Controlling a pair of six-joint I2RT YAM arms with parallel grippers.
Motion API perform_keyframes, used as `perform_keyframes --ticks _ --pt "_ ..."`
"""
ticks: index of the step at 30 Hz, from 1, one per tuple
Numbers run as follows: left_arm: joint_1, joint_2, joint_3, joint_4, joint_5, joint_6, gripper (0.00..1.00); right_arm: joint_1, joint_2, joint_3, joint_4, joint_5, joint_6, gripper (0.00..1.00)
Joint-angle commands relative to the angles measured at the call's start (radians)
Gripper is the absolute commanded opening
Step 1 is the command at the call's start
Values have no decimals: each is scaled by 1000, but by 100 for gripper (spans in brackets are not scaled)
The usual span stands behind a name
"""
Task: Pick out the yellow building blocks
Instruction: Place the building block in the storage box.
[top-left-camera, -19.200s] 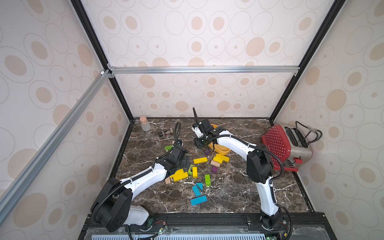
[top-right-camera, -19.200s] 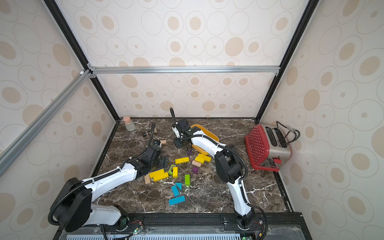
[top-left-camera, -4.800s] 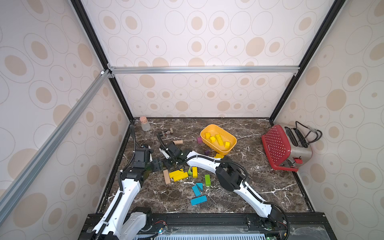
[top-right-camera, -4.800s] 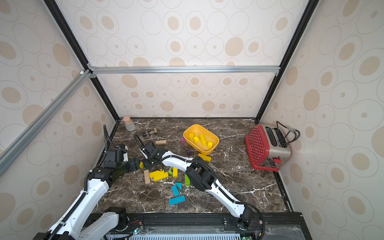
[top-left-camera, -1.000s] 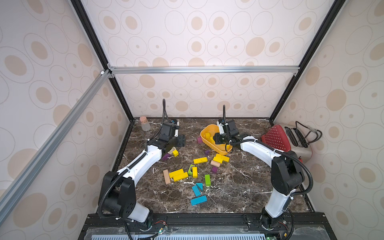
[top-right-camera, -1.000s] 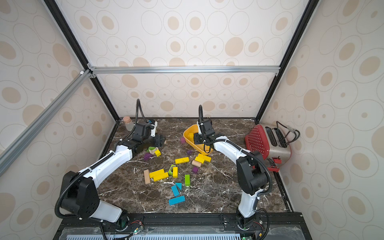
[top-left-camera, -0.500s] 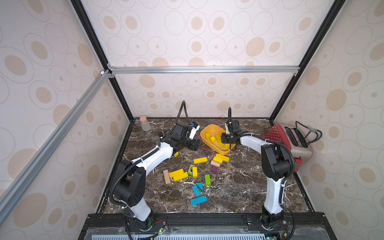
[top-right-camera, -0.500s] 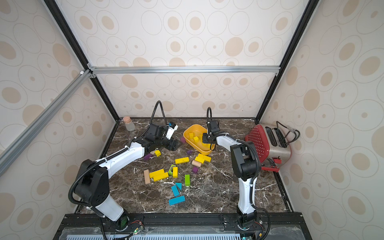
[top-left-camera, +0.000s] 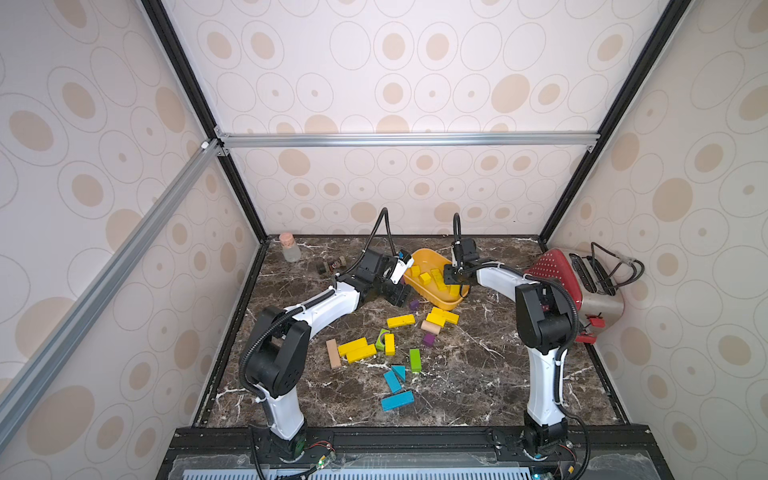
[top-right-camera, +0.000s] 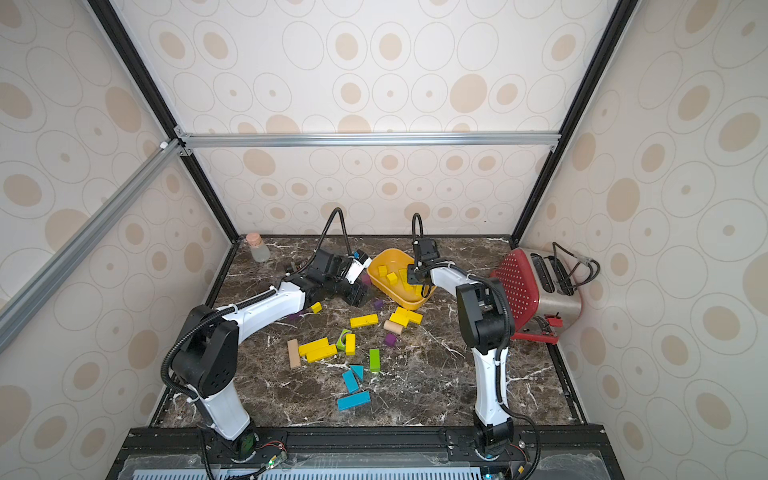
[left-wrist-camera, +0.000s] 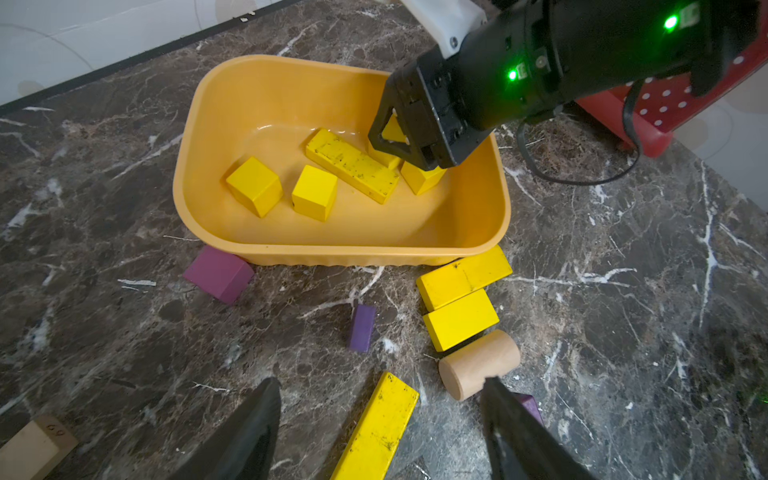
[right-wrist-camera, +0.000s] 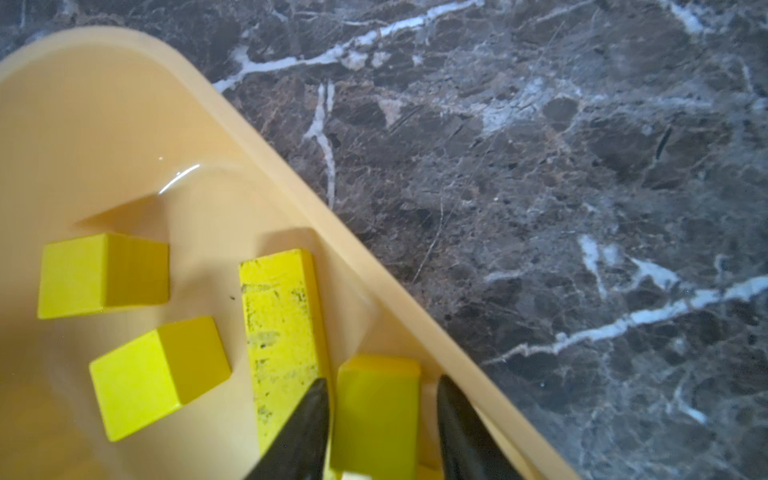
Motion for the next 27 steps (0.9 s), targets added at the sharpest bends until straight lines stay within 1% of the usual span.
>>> perform_keyframes --ticks 1,6,9,11,13,15,16,19,23,27 --pt "-4 10 50 28 -23 28 76 -3 -3 14 14 -11 -10 51" --pt "-4 -3 53 12 -74 27 76 -1 -31 6 14 -15 -4 52" --pt "-3 -9 52 -9 -106 33 75 1 -60 -2 4 -40 -2 52" --pt "-3 -18 52 -25 -139 31 74 21 -97 -15 -2 -27 -13 52" --pt "-3 -22 55 -51 -195 33 74 43 -132 -35 10 -14 -29 52" --pt "-2 -23 61 -85 -266 27 73 60 -164 -44 15 -26 -27 52" --pt "3 -21 67 -109 -284 22 74 73 -177 -50 17 -34 -23 52" --pt "18 -29 79 -162 -279 6 74 119 -211 -69 46 -49 -22 52" --pt "55 -66 44 -186 -268 -6 73 202 -233 -72 73 -63 -23 51" --pt "139 -80 31 -251 -227 -88 72 283 -245 -76 100 -69 -20 51"
